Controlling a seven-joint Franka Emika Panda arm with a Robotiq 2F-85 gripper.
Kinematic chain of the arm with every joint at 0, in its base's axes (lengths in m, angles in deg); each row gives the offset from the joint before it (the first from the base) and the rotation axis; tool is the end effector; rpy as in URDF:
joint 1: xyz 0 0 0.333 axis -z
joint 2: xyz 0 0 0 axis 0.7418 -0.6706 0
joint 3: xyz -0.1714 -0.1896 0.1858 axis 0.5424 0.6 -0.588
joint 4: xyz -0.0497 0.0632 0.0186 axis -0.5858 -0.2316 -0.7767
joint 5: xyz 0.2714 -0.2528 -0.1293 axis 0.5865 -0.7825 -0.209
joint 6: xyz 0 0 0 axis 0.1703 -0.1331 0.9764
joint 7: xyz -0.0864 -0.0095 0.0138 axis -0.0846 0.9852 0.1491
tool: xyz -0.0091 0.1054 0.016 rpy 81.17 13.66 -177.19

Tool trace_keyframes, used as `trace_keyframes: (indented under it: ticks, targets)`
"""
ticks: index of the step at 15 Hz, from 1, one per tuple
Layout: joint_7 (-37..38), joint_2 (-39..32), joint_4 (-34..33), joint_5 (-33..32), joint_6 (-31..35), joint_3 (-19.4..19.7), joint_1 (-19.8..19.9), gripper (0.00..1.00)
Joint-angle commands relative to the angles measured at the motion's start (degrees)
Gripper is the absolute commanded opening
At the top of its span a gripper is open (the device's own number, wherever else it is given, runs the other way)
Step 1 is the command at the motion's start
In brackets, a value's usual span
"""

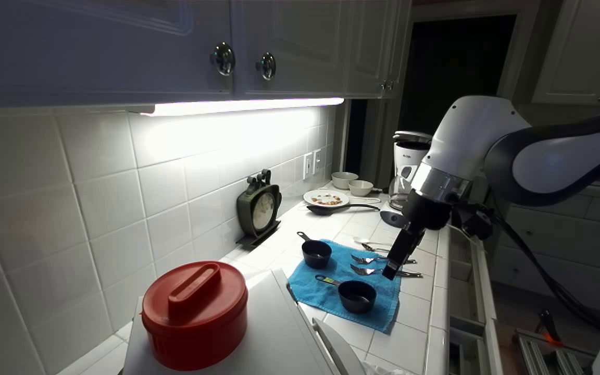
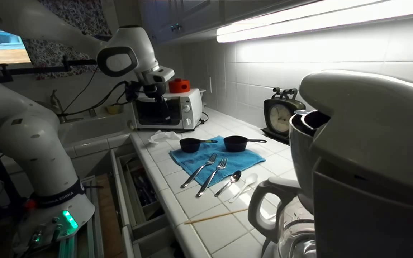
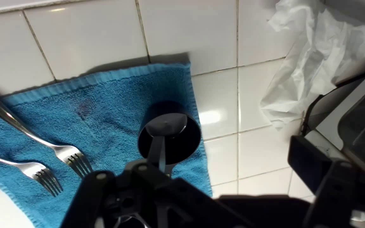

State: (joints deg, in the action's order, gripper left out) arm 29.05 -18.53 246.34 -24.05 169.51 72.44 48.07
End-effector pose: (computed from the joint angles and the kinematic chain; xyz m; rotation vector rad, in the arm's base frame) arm 0.3654 0.0081 0.4216 -2.9630 0.3041 -0.3906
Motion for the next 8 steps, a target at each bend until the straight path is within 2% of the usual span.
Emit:
trace_keyframes:
  ticks: [1,3,6,8]
  targets:
    - [3.61,-2.81,-0.03,-2.73,-0.3,1.24,5.2,1.0]
    - [6.0,-3.31,0.01,-4.54,0.2,1.45,8.79,1.0]
    - [4.16,-4.39,-0.01,-8.3,3.56,2.37,12.29,1.0]
    - [2.11,-5.78,0.02,-10.42,6.66,3.22,13.19,1.0]
